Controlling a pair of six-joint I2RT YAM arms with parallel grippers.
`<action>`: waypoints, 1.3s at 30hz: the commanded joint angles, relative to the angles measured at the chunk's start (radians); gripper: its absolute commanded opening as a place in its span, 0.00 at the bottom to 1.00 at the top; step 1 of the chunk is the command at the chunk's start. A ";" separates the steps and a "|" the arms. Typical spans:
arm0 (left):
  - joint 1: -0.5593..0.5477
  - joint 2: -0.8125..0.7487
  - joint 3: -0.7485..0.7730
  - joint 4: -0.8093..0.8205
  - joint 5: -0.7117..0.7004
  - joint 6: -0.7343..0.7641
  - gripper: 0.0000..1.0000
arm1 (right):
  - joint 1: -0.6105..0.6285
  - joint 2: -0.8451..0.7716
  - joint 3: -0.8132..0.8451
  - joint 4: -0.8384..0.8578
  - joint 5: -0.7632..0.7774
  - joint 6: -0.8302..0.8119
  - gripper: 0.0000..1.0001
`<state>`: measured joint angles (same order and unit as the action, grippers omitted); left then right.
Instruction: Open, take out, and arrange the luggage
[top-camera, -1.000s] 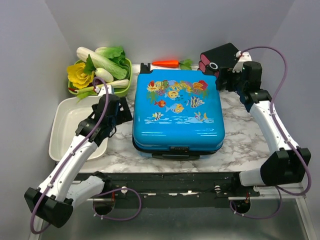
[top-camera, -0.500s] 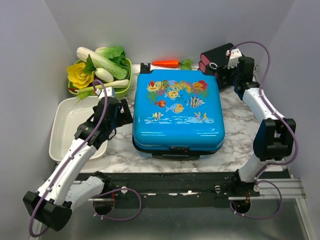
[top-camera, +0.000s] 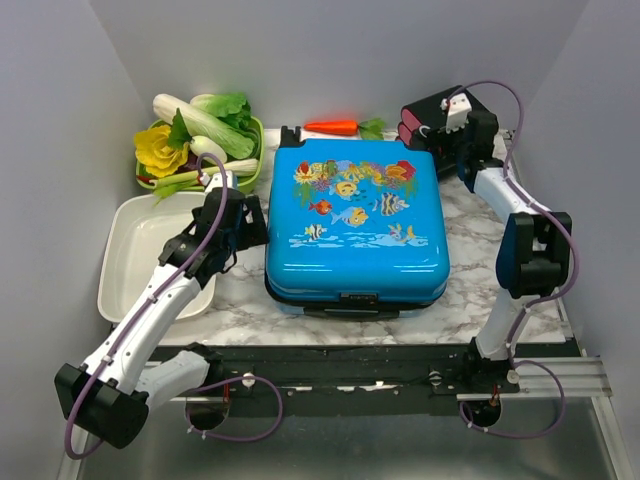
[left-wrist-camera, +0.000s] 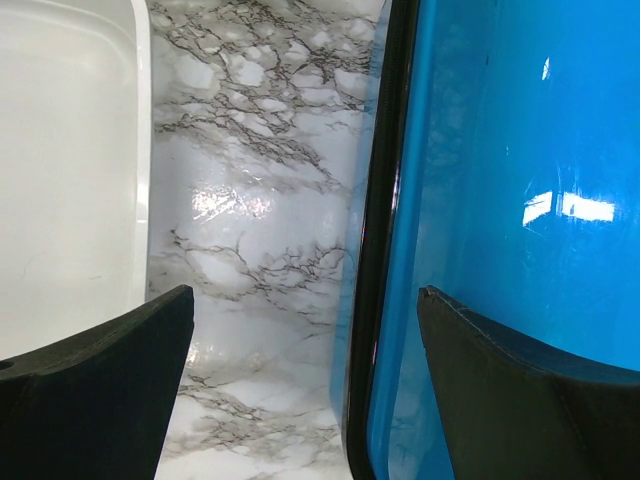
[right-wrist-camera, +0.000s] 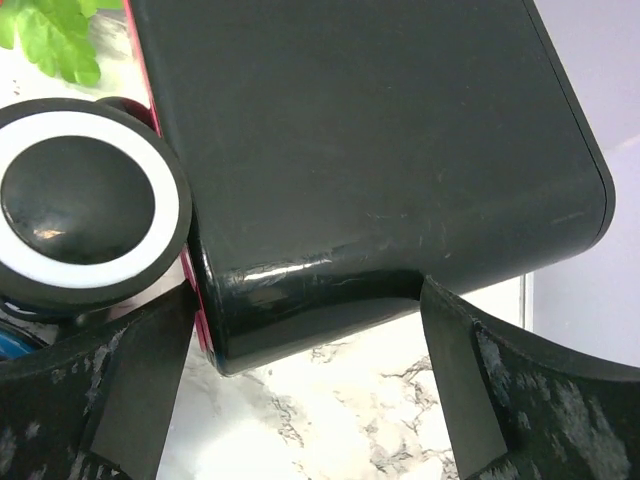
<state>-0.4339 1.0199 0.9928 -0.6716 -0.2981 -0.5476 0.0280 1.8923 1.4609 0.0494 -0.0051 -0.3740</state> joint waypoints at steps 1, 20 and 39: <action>0.000 0.000 0.029 0.003 -0.013 0.003 0.99 | -0.023 0.033 0.023 0.055 0.142 0.055 0.99; 0.000 0.040 0.109 -0.026 -0.029 0.011 0.99 | -0.235 0.096 0.128 0.012 0.479 0.309 0.99; -0.002 -0.210 -0.040 -0.092 0.086 -0.144 0.99 | -0.169 -0.475 -0.376 -0.106 0.188 0.569 0.96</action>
<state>-0.4343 0.9298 1.0332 -0.7090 -0.2695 -0.5968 -0.1909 1.5696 1.1973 -0.0151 0.3149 0.0742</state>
